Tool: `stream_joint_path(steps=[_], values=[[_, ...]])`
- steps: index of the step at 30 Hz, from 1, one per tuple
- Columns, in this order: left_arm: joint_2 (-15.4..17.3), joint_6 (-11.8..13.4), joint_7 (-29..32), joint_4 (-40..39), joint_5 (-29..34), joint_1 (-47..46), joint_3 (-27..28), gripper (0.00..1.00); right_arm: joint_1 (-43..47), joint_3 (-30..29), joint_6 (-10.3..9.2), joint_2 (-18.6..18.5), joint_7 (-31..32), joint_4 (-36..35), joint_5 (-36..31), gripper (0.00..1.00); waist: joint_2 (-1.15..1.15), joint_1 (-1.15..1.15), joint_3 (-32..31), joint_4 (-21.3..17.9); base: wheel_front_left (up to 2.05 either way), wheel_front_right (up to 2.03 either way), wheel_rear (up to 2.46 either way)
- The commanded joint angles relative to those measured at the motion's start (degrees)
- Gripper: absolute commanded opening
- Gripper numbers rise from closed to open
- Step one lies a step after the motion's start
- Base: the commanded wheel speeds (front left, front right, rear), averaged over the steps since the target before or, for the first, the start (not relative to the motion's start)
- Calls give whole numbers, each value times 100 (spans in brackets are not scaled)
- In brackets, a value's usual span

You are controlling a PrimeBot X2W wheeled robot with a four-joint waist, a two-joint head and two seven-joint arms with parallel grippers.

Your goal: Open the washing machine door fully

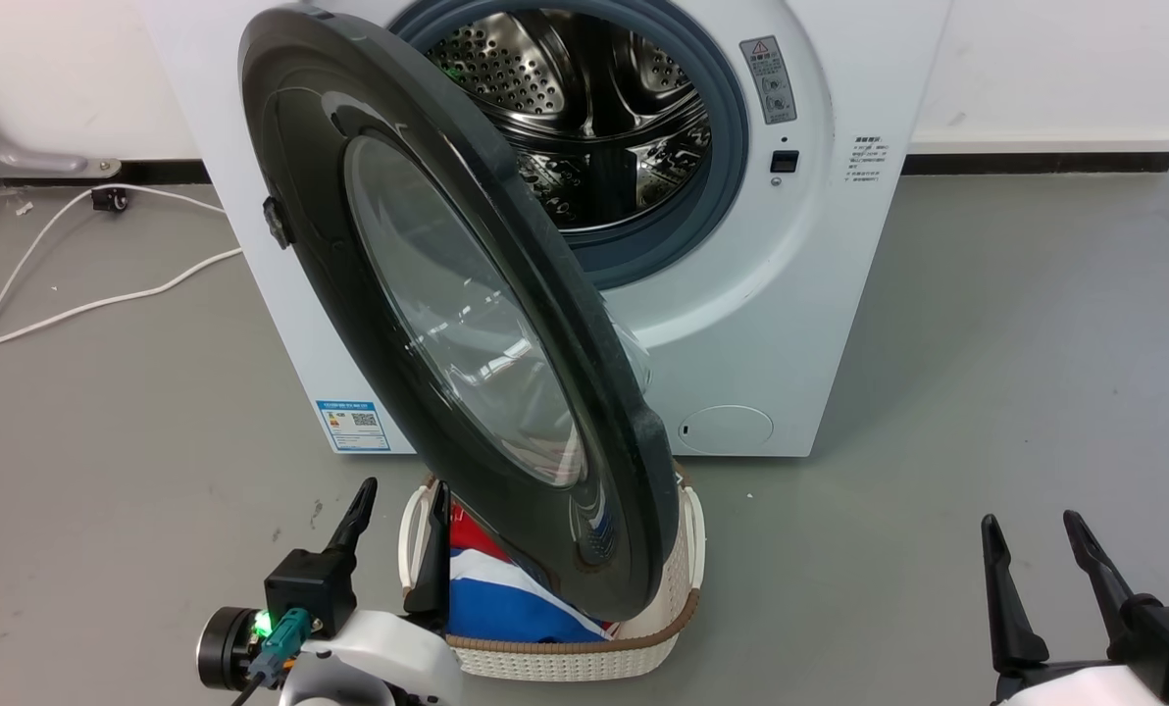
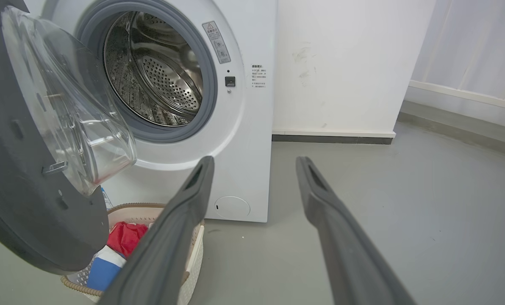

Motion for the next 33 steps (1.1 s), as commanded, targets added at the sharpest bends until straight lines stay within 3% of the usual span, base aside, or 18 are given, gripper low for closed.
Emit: stream_joint_path(steps=[1,10,11,12,13,27,33], values=[[-4,-1,-14,16,27,-23,9,100,-35,-1,-3,22,10,-10,-32,100,0,0,1,6,0,0,0],[11,29,-14,118,165,-5,-8,100,-43,42,-3,25,39,-7,-23,100,0,0,19,0,0,0,0],[10,20,-15,82,156,-18,1,70,-49,42,-3,25,38,-4,-20,100,0,0,20,-2,0,0,0],[11,15,-15,10,137,-42,32,27,-56,51,-3,26,40,2,-8,100,0,0,22,-3,0,0,0],[8,1,-14,18,105,-26,42,0,-61,51,-3,25,37,7,4,100,0,0,22,-2,0,0,0],[-1,21,-14,1,-8,-128,88,0,-94,50,-3,26,42,107,47,100,0,0,-19,5,0,0,0],[-3,221,-14,-543,-144,-469,34,0,-102,16,-3,26,50,135,89,100,0,0,-25,47,0,0,0]])
